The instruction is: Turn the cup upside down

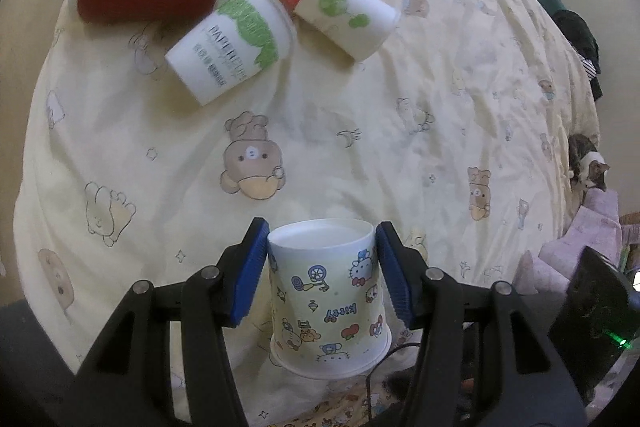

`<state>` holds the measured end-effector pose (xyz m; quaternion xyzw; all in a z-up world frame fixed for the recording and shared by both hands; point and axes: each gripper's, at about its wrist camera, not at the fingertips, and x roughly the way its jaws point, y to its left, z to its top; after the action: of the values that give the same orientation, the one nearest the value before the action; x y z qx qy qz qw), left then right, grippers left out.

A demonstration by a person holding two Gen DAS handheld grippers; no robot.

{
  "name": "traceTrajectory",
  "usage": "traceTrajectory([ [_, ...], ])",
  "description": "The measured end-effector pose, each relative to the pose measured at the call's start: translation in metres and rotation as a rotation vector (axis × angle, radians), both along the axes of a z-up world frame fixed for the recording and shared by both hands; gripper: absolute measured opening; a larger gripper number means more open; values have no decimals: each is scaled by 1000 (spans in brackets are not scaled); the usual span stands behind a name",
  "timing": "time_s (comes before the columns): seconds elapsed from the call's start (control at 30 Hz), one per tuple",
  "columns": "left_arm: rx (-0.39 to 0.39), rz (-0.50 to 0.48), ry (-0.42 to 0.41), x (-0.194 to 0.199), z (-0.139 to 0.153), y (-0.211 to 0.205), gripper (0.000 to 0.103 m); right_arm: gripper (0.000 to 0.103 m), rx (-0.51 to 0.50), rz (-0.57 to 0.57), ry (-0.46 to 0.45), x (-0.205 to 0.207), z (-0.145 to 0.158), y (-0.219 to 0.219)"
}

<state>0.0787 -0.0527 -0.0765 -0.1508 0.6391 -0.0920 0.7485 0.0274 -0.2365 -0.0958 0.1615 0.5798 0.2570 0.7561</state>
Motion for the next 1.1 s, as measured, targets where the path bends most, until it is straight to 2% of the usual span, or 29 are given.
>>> traceTrajectory([
  [0.13, -12, -22, -6, -1, 7, -6, 51, 103, -3, 20, -4, 2, -3, 11],
  [0.3, -36, -35, -6, -3, 15, -6, 51, 103, -65, 34, 8, 2, -13, 10],
  [0.37, -35, -45, -9, -4, 18, -8, 50, 103, -57, 22, 32, 2, -18, 6],
  [0.47, -28, -67, -25, -6, 27, -12, 50, 103, -104, -11, 18, 5, -19, -1],
  [0.6, -17, -85, -25, -8, 33, -15, 50, 103, -118, -71, 42, 11, -23, -15],
  [0.67, 18, -82, -29, -6, 34, -16, 50, 103, -134, -100, 48, 13, -25, -22],
  [0.77, 87, -53, -53, -1, 38, -15, 50, 103, -85, -131, 49, 12, -19, -32],
  [0.97, 197, -17, -100, 16, 39, -28, 50, 103, -135, -287, -102, 1, 16, -70],
  [1.1, 263, -32, -94, 26, 24, -47, 50, 103, -131, -367, -147, -5, 28, -96],
])
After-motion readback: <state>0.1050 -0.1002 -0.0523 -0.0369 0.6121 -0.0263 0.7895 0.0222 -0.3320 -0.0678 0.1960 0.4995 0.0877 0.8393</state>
